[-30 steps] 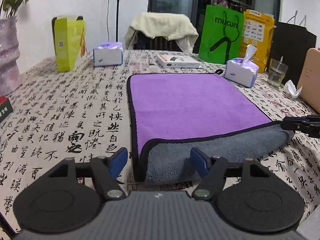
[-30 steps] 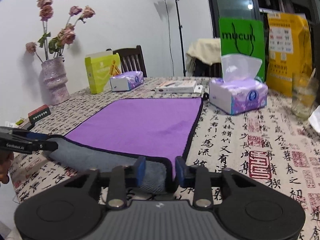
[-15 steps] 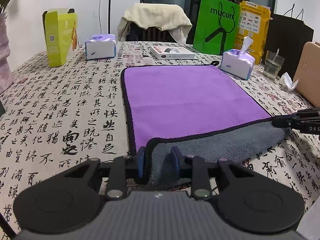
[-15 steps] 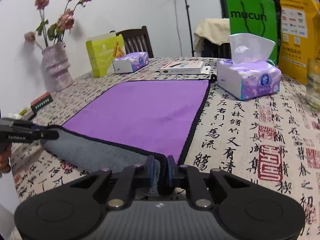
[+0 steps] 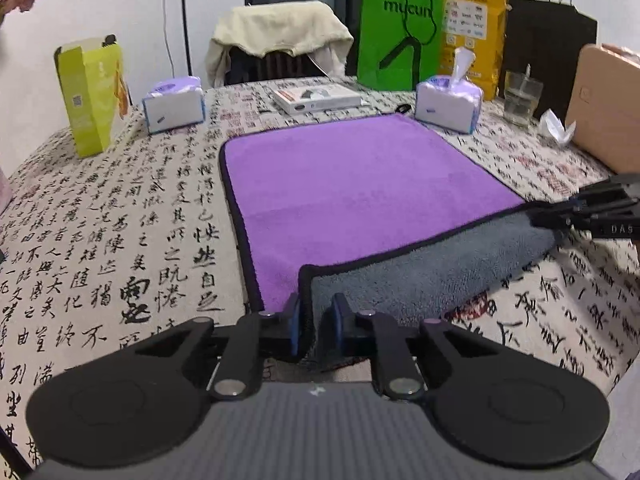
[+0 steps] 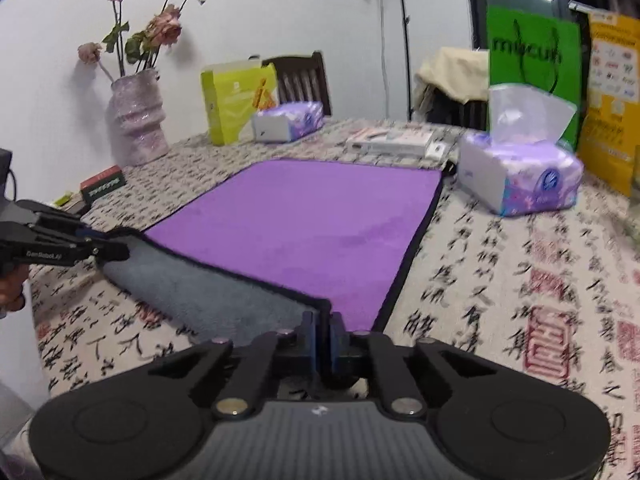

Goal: Fold towel

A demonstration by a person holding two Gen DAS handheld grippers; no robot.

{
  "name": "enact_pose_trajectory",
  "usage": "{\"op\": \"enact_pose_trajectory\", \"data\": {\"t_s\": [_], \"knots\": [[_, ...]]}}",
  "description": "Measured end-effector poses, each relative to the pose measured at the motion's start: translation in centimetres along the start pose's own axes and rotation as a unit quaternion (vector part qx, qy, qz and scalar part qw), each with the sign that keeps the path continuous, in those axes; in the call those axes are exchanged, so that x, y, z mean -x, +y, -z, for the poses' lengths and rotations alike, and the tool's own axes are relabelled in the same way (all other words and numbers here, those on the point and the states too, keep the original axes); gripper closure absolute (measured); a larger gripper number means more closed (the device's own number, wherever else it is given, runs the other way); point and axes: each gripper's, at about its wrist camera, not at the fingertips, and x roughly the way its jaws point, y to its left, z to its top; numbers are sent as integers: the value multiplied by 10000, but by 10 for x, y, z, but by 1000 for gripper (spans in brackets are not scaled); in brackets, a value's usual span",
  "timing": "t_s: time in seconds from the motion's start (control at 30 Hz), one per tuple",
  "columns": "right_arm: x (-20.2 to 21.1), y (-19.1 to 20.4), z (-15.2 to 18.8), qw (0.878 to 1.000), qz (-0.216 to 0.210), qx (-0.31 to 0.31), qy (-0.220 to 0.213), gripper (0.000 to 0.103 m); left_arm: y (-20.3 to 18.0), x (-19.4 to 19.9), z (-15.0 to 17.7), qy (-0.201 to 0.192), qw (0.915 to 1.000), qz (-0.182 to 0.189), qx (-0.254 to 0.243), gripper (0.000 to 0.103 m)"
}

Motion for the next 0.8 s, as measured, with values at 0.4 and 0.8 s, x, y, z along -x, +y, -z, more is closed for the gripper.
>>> {"op": "enact_pose_trajectory", "data": {"t_s": [0.4, 0.8], "knots": [[2, 8, -3, 9993, 170, 310, -104, 99, -2, 9, -9, -264, 9995, -178, -36, 98], [-2, 2, -29, 9969, 387, 528, -439, 99, 6, 3, -42, -634, 9973, -381, 29, 98]]}}
